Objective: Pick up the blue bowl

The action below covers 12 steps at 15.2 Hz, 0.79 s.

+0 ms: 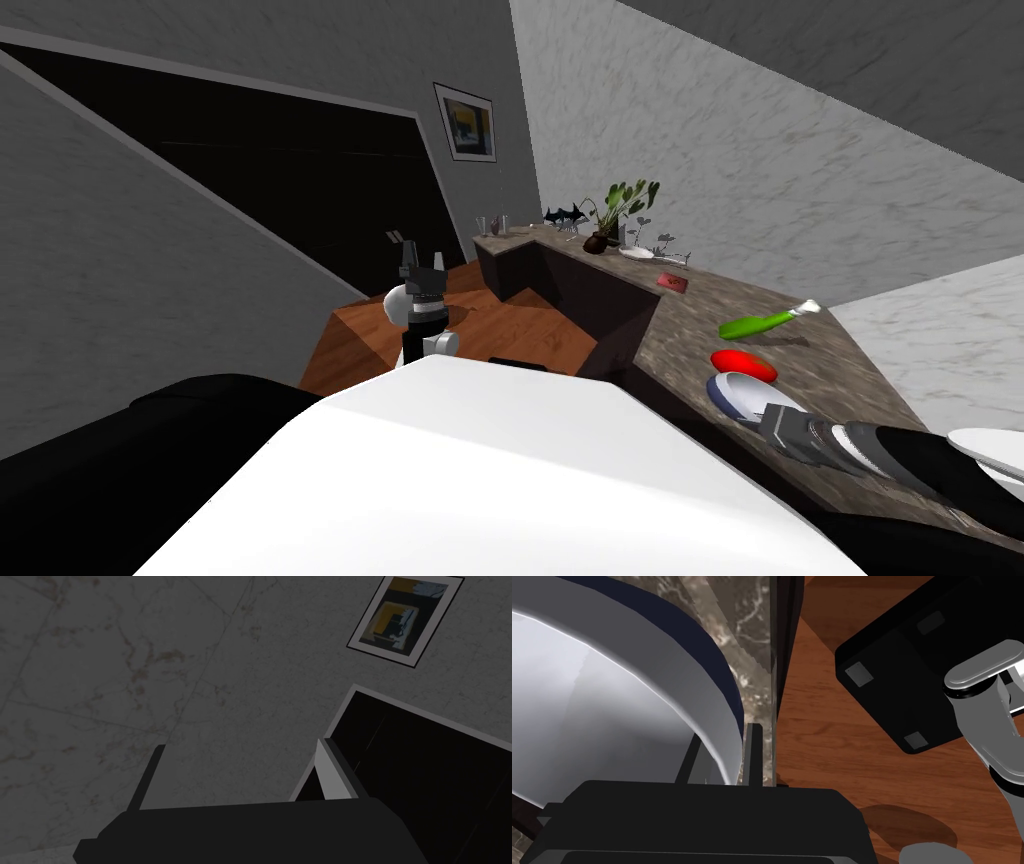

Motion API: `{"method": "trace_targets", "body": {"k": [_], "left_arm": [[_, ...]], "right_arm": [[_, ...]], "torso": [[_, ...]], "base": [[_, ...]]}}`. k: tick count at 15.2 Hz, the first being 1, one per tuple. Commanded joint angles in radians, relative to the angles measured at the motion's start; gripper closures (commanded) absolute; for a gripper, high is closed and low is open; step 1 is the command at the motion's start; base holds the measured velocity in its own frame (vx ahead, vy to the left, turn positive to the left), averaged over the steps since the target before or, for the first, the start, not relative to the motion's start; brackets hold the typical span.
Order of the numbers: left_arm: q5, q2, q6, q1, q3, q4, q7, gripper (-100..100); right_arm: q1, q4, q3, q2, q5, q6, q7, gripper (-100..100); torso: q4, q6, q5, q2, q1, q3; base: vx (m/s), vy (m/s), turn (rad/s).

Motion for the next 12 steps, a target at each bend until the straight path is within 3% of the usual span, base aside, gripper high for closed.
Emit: {"method": "trace_targets", "body": {"k": [1, 3, 9, 12], "left_arm": [[0.0, 0.0, 0.0, 0.0, 0.0, 0.0, 0.0, 0], [0.0, 0.0, 0.0, 0.0, 0.0, 0.0, 0.0, 0], [0.0, 0.0, 0.0, 0.0, 0.0, 0.0, 0.0, 0], [0.0, 0.0, 0.0, 0.0, 0.0, 0.0, 0.0, 0]], "right_arm": [[0.0, 0.0, 0.0, 0.0, 0.0, 0.0, 0.0, 100], [0.033, -0.033, 0.003, -0.05, -0.061, 0.018, 0.049, 100], [0.067, -0.076, 0.011, -0.114, -0.144, 0.044, 0.105, 100], [0.101, -0.119, 0.019, -0.177, -0.223, 0.071, 0.162, 100]], "torso": [[0.0, 0.0, 0.0, 0.0, 0.0, 0.0], [0.0, 0.001, 0.001, -0.002, 0.0, -0.001], [0.0, 0.0, 0.002, -0.007, 0.001, -0.003], [0.0, 0.0, 0.003, -0.006, 0.002, -0.003]], "base": [[0.0, 0.0, 0.0], [0.059, 0.0, -0.253], [0.088, -0.005, -0.175], [0.086, 0.003, -0.212]]}}
